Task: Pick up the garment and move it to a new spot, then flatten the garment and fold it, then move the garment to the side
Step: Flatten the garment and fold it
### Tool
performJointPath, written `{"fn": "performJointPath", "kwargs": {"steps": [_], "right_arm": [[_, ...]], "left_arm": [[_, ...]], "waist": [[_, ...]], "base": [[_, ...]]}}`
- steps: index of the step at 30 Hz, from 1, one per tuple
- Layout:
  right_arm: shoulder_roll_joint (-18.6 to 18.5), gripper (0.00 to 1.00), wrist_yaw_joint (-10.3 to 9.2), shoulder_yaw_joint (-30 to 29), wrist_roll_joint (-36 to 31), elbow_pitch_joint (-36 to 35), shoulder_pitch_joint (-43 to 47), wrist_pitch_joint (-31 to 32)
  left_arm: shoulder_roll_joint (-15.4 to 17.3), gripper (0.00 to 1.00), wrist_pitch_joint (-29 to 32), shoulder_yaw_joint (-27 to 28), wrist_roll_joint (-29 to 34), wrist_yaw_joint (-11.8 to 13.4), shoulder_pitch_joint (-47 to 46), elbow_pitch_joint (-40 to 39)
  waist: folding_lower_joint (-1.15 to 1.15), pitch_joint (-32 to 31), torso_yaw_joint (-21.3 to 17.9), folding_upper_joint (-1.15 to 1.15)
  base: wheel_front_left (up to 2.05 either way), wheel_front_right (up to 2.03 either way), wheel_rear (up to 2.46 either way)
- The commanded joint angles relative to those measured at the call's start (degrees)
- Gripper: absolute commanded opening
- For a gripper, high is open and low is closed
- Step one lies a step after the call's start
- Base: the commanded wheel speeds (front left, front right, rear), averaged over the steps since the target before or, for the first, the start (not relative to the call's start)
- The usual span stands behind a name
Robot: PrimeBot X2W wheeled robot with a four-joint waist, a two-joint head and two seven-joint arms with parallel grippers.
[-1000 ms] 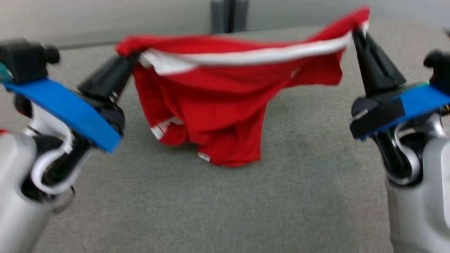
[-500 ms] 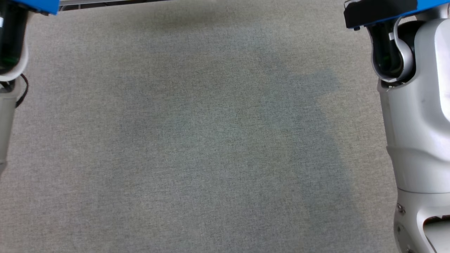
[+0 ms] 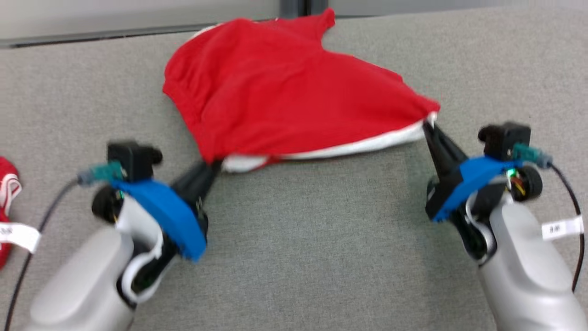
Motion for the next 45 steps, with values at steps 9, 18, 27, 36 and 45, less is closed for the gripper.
{"fn": "performJointPath", "kwargs": {"steps": [9, 18, 27, 36, 45], "right_arm": [[-1.9, 0.0, -0.01, -6.3, -3.3, -11.3, 17.3, 12.2], [2.0, 0.0, -0.04, -14.0, -6.1, -41.1, 37.8, 33.5], [1.1, 0.0, 0.01, -11.8, -8.0, -53.5, 35.9, 38.5], [-8.4, 0.0, 0.01, -1.1, -4.0, -37.5, 10.0, 37.5], [-9.1, 0.0, 0.01, 3.8, -2.0, -16.2, -10.9, 32.5]], "left_arm": [[7.9, 0.0, 8.3, -2.8, -6.6, 7.8, 18.0, -15.2], [14.9, 0.0, 9.9, -3.2, -9.4, 18.4, 31.6, -37.4], [11.8, 0.0, 7.3, -0.6, -11.3, 21.9, 31.5, -40.1], [3.4, 0.0, 8.4, 3.4, -15.3, 19.3, 18.7, -28.8], [-3.1, 0.0, 5.5, 5.6, -14.5, 17.0, 8.5, -15.2]], "waist": [[0.0, -7.1, 0.6, 0.0], [0.0, -8.8, 1.4, 0.0], [0.0, -7.7, 3.1, 0.0], [0.0, -2.4, 7.7, 0.0], [0.0, 3.3, 13.4, 0.0]], "base": [[0.0, 0.0, 0.0], [0.0, 0.0, 0.0], [0.0, 0.0, 0.0], [0.0, 0.0, 0.0], [0.0, 0.0, 0.0]]}}
